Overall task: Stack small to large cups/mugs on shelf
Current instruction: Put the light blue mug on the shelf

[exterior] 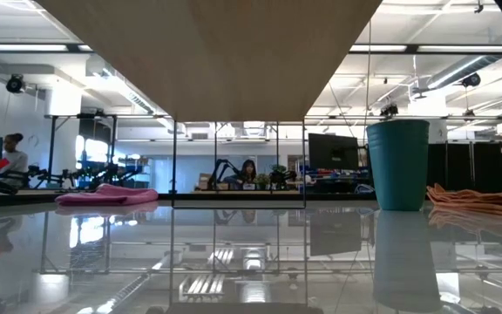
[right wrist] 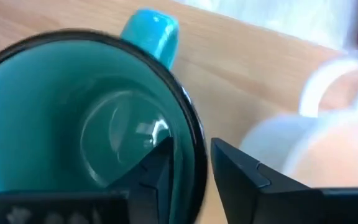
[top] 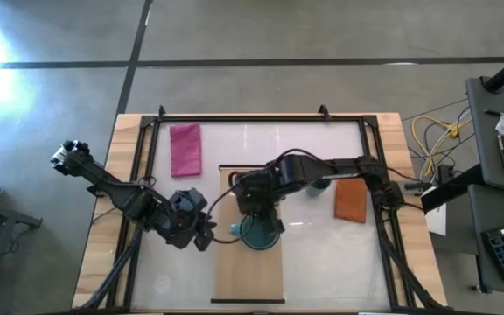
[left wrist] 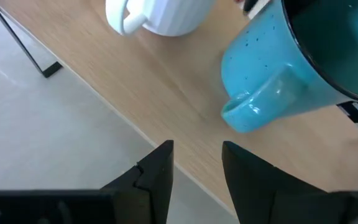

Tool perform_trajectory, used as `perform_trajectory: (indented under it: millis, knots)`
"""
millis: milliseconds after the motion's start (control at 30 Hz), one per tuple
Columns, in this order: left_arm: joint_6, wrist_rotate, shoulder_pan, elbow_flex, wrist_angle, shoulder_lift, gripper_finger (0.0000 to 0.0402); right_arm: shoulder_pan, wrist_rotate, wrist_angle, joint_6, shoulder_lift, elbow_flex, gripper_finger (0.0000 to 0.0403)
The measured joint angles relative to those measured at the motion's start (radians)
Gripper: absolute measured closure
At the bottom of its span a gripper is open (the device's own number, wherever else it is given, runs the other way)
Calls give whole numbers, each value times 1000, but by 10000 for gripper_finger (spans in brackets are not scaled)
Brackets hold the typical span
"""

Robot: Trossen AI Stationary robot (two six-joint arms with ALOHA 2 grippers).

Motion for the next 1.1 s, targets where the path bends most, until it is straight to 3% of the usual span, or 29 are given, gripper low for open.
perform_trajectory:
  millis: [233,400,600,700,833,1100]
  knots:
    - [3,-8,1,-1,-3,15,279,1,1,-81,116,-110,0,311]
    - [5,-30,1,-2,-1,17,279,10,45,-195,252,-205,-22,339]
    - [30,-66,1,-3,0,17,279,45,46,-160,371,-260,-209,390]
    - [44,-66,1,-3,1,17,279,70,46,-99,399,-276,-320,394]
    - [49,-67,1,-3,8,17,279,88,-30,59,448,-308,-429,395]
    - [49,-70,2,-3,22,17,279,129,-129,157,530,-344,-534,395]
